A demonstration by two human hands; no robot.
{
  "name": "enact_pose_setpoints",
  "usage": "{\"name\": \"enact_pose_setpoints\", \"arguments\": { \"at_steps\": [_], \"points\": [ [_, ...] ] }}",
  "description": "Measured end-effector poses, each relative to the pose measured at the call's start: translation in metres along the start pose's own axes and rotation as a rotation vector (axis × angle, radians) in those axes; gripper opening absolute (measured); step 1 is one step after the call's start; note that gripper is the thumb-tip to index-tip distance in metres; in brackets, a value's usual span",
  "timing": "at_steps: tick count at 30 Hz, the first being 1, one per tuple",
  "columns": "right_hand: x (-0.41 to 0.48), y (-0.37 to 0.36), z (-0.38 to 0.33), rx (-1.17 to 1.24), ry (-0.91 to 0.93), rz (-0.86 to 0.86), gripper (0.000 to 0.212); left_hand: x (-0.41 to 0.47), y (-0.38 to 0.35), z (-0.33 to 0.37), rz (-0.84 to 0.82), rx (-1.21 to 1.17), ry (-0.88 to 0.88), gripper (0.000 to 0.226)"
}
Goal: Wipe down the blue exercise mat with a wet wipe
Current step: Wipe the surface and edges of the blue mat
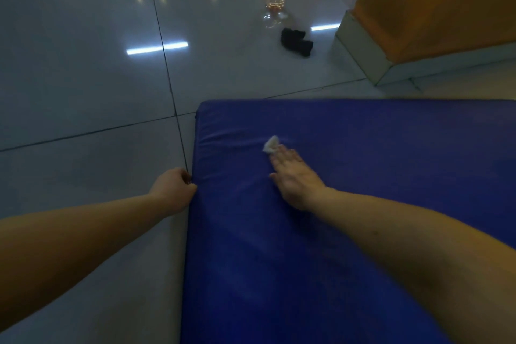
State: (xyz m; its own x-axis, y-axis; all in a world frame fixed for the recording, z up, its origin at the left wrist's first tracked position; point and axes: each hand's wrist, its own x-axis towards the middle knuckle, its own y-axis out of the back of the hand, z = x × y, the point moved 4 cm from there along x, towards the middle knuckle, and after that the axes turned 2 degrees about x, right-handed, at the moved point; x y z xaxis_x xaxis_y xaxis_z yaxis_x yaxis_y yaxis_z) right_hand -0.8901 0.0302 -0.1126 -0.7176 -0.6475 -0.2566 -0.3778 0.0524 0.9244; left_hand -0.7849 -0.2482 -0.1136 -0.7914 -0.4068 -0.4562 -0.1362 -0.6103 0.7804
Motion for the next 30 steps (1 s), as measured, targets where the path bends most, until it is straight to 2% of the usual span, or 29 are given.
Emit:
{"name": "enact_pose_setpoints", "arguments": {
  "at_steps": [2, 4, 6, 8, 10, 14, 17, 21, 24, 28, 30],
  "points": [
    [-0.020, 0.005, 0.049, 0.032, -0.235, 0.067, 0.066, 0.000, 0.001, 0.000, -0.004, -0.001, 0.008, 0.031],
    [-0.036, 0.002, 0.070, 0.027, -0.494, 0.047, 0.068, -0.001, 0.001, -0.001, -0.010, -0.010, 0.004, 0.033],
    [-0.032, -0.008, 0.052, 0.083, -0.580, 0.081, 0.071, -0.001, 0.003, -0.001, -0.018, -0.019, -0.001, 0.035],
    [-0.017, -0.018, 0.007, 0.148, -0.488, 0.149, 0.072, -0.003, 0.004, -0.002, -0.028, -0.038, 0.014, 0.033],
    [0.000, -0.027, -0.049, 0.187, -0.307, 0.157, 0.074, -0.004, 0.004, -0.002, -0.039, -0.054, 0.037, 0.028],
    [0.014, -0.056, -0.155, 0.116, -0.005, -0.021, 0.075, -0.007, 0.005, -0.002, -0.034, -0.061, 0.056, 0.021],
    [0.016, -0.065, -0.164, -0.014, 0.092, -0.105, 0.073, -0.011, 0.004, -0.004, -0.038, -0.077, 0.066, 0.023],
    [0.000, -0.044, -0.116, -0.025, 0.231, -0.113, 0.072, -0.015, 0.000, -0.003, -0.074, -0.091, 0.073, 0.023],
    [-0.017, -0.026, -0.055, 0.010, 0.130, -0.021, 0.074, -0.017, 0.003, 0.002, -0.087, -0.072, 0.069, 0.020],
    [-0.049, -0.011, 0.027, -0.011, -0.247, 0.040, 0.070, -0.018, 0.007, 0.005, -0.113, -0.046, 0.072, 0.016],
    [-0.062, -0.012, 0.040, -0.018, -0.458, 0.029, 0.071, -0.018, 0.007, 0.005, -0.133, -0.039, 0.079, 0.015]
  ]
}}
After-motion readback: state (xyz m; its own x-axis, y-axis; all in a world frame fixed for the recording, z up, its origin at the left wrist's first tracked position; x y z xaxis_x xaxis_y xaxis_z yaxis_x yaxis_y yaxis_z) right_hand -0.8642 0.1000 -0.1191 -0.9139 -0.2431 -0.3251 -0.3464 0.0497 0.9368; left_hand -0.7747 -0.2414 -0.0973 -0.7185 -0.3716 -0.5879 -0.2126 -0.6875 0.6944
